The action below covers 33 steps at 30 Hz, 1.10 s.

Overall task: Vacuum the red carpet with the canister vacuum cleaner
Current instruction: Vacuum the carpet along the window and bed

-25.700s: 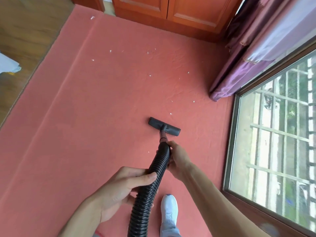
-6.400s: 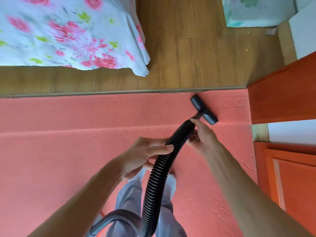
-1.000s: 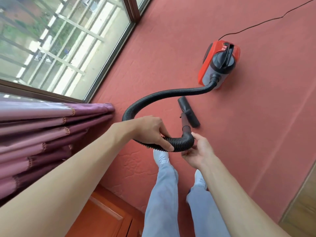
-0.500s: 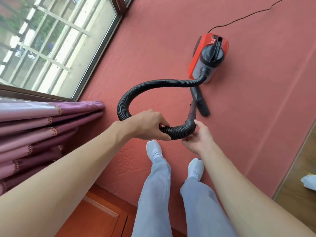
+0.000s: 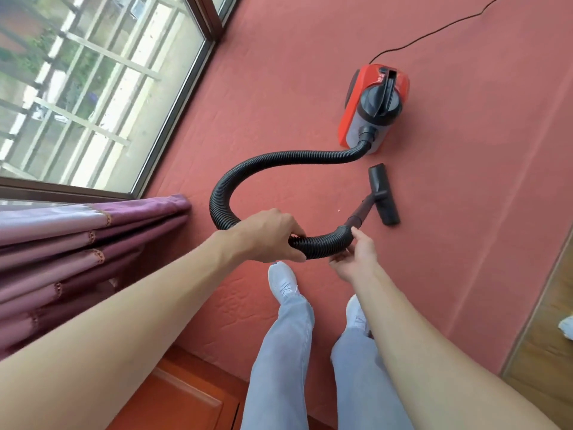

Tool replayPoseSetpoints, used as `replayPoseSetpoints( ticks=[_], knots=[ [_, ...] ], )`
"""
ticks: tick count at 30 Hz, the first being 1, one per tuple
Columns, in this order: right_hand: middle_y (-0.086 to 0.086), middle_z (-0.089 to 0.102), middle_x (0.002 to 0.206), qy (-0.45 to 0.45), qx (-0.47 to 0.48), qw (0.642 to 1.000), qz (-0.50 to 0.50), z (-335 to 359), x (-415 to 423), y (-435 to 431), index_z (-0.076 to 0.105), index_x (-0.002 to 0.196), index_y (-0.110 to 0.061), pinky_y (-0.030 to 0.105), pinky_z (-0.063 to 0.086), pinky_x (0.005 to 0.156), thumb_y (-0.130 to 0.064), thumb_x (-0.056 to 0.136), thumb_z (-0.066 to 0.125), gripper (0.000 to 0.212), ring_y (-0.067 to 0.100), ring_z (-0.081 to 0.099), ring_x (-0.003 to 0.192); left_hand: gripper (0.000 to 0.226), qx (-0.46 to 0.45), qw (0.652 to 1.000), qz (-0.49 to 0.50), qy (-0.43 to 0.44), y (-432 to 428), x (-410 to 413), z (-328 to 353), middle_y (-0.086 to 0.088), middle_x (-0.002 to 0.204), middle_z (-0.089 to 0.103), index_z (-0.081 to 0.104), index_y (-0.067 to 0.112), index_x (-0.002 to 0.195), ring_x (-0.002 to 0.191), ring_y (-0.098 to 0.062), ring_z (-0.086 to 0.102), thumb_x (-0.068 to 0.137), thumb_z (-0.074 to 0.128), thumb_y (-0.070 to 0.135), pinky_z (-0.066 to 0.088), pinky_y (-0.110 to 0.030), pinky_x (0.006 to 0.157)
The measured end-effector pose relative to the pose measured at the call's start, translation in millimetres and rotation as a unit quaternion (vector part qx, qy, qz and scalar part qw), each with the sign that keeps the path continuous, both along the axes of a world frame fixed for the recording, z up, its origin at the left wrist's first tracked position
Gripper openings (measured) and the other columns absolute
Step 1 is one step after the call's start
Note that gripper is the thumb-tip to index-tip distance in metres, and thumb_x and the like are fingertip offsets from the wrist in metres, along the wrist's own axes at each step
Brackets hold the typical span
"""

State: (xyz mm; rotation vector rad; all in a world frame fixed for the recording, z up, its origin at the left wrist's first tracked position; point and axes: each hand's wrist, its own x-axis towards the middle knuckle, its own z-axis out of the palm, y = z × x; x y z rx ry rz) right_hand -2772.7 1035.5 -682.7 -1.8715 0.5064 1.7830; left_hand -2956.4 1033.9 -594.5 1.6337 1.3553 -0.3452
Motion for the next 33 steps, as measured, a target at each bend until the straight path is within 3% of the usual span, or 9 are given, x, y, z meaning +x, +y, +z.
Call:
replayPoseSetpoints(
  ticks=[3,5,9,13,18,22,28,31,33],
  knots=[
    [0.006,0.059,0.085,-0.040,0.016,0.999,0.004,-1,34,22,0.058,0.108,-0.009,0.029,0.047,0.063,-0.026,0.093,0.060,0.023,0.018,0.057,0.069,0.025,-0.001,0.998,0.027,-0.049,2,30,-8,-0.002,0.072,0.064,0.071,0.017,0.103,0.072,-0.023,0.059,0.086,0.068,0.035,0.052,-0.039,0.069],
    [0.008,0.060,0.086,-0.050,0.030,0.998,-0.004,8,62,35,0.059,0.104,-0.006,0.032,0.050,0.072,-0.026,0.093,0.060,0.023,0.021,0.058,0.072,0.028,0.000,0.995,0.050,-0.085,9,56,-5,-0.006,0.076,0.068,0.071,0.017,0.104,0.074,-0.024,0.063,0.086,0.069,0.038,0.053,-0.041,0.072],
    [0.009,0.055,0.071,-0.067,0.029,0.997,-0.017,36,116,48,0.057,0.081,-0.006,0.030,0.046,0.063,-0.024,0.094,0.058,0.023,0.020,0.052,0.062,0.031,-0.006,0.991,0.025,-0.135,29,110,17,-0.006,0.080,0.070,0.071,0.020,0.101,0.076,-0.025,0.064,0.084,0.069,0.045,0.053,-0.041,0.073],
    [0.008,0.054,0.070,-0.049,0.009,0.998,0.036,46,160,50,0.057,0.081,-0.006,0.027,0.047,0.055,-0.033,0.097,0.053,0.032,0.017,0.053,0.049,0.032,-0.017,0.990,-0.014,-0.138,46,151,30,-0.006,0.070,0.063,0.063,0.017,0.082,0.070,-0.028,0.059,0.079,0.069,0.048,0.051,-0.040,0.066],
    [0.011,0.062,0.071,-0.045,-0.007,0.998,0.052,25,195,57,0.063,0.089,-0.004,0.037,0.049,0.078,-0.032,0.085,0.065,0.029,0.023,0.057,0.066,0.037,-0.067,0.990,-0.019,-0.119,67,181,23,-0.008,0.073,0.067,0.066,0.016,0.084,0.061,-0.022,0.053,0.075,0.070,0.052,0.051,-0.044,0.069],
    [0.009,0.066,0.088,-0.060,-0.003,0.992,0.109,3,226,94,0.068,0.114,-0.006,0.035,0.051,0.070,-0.039,0.065,0.072,0.059,0.024,0.060,0.078,0.035,-0.100,0.989,0.021,-0.110,92,214,15,-0.005,0.079,0.074,0.073,0.023,0.093,0.070,-0.023,0.065,0.074,0.070,0.052,0.055,-0.042,0.075],
    [0.004,0.065,0.080,-0.126,0.033,0.977,0.167,0,285,182,0.066,0.115,-0.010,0.025,0.043,0.052,-0.031,0.085,0.069,0.037,0.017,0.058,0.062,0.028,-0.090,0.983,0.118,-0.111,143,287,9,-0.006,0.077,0.074,0.076,0.023,0.095,0.063,-0.016,0.063,0.081,0.072,0.046,0.056,-0.036,0.073],
    [0.004,0.064,0.082,-0.110,0.035,0.976,0.187,8,314,215,0.064,0.104,-0.014,0.027,0.046,0.060,-0.034,0.086,0.069,0.028,0.017,0.058,0.066,0.025,-0.095,0.975,0.162,-0.119,170,319,14,-0.004,0.071,0.073,0.078,0.022,0.092,0.059,-0.008,0.059,0.081,0.074,0.045,0.054,-0.030,0.067],
    [0.005,0.066,0.090,-0.077,0.020,0.978,0.195,17,333,229,0.066,0.104,-0.014,0.031,0.049,0.075,-0.038,0.085,0.069,0.030,0.020,0.060,0.076,0.023,-0.109,0.970,0.178,-0.127,186,335,22,0.003,0.066,0.069,0.079,0.023,0.092,0.058,-0.006,0.058,0.080,0.076,0.042,0.052,-0.025,0.063]
  ],
)
